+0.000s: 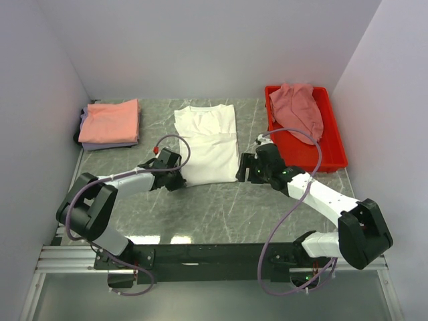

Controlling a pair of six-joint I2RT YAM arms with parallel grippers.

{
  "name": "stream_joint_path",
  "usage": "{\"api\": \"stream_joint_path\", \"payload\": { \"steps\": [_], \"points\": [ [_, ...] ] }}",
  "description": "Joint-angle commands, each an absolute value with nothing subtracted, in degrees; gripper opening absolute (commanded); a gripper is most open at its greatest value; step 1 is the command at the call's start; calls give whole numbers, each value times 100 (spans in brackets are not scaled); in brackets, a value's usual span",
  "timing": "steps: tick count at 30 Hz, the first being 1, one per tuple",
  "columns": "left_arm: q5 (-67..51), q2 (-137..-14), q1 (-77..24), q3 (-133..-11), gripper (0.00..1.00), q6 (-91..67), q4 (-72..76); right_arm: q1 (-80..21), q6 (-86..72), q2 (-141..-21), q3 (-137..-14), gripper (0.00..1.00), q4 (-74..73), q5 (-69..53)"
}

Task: Fold and stack the t-shirts
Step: Fold the tshirt

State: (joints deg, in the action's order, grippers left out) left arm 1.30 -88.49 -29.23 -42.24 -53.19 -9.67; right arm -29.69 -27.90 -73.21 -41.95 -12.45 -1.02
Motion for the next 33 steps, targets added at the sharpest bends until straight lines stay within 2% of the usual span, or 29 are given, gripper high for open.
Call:
{"api": "stream_joint_path", "payload": {
  "steps": [1,13,19,26,29,33],
  "points": [
    [44,-8938,-2918,-4219,1,-5230,-862,-2944,-2874,-7321,-4219,81,-1187,88],
    [194,-8245,-2918,-3815,1,-5291,-959,-2936,-2883,-8462,-4711,79,-1064,-413],
    [105,-8130,-2918,-3612,1,-5361,-756,-2944,-2883,-9061,-5027,67,-1037,-422],
    [53,-8288,-2918,-3735,1,-5370,-669,-2944,-3111,-9334,-5054,64,-984,-106],
    [-52,-8341,-2909,-3823,10,-5361,-607,-2927,-3164,-9422,-5115,62,-1019,-27],
    [-237,-8166,-2918,-3779,32,-5326,-282,-2918,-3190,-9536,-5142,60,-1064,-9]
  ]
}}
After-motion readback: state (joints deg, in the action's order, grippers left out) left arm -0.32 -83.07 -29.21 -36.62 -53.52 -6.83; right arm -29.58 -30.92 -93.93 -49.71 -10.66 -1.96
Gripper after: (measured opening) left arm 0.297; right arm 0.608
